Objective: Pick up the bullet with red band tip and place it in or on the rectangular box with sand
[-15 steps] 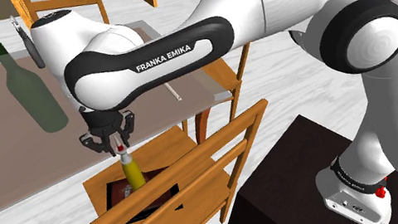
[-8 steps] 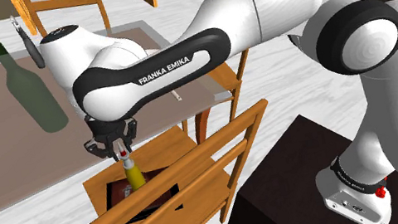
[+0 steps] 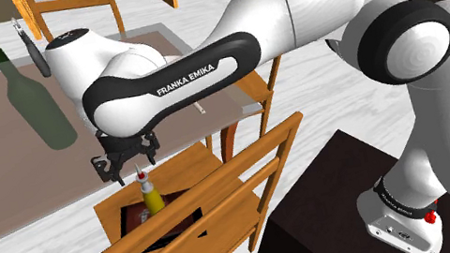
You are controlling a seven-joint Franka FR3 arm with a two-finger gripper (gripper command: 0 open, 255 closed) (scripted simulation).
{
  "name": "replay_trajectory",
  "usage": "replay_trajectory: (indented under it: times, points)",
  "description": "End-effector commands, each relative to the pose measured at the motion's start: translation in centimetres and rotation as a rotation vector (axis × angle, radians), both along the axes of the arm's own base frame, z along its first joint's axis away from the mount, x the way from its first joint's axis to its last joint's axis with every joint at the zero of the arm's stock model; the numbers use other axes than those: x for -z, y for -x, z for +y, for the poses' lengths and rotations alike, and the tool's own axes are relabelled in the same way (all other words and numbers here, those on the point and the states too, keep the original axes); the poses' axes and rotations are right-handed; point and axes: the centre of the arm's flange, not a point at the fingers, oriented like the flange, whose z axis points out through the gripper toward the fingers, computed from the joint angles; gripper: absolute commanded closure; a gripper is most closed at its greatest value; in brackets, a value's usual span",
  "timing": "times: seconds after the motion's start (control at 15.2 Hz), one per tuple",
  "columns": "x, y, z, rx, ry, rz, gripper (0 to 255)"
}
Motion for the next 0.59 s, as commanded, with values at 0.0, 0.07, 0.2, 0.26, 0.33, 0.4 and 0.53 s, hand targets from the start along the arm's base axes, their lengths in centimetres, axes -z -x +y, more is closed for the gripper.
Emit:
replay_trajectory:
  times: [0.0,0.07,0.2,0.26,0.33,0.4,0.53]
  points:
    - [0.0,0.0,0.0,0.0,0.0,0.0,0]
    - [0.0,0.0,0.0,0.0,0.0,0.0,0]
    - [-1.3,-0.1,0.0,0.0,0.0,0.0,0]
    - [-2.6,-0.2,0.0,0.0,0.0,0.0,0]
    - [-3.9,-0.4,0.0,0.0,0.0,0.0,0]
    - [-5.0,-0.5,-0.1,0.0,0.0,0.0,0]
    - [-5.0,-0.4,-0.1,0.0,0.0,0.0,0]
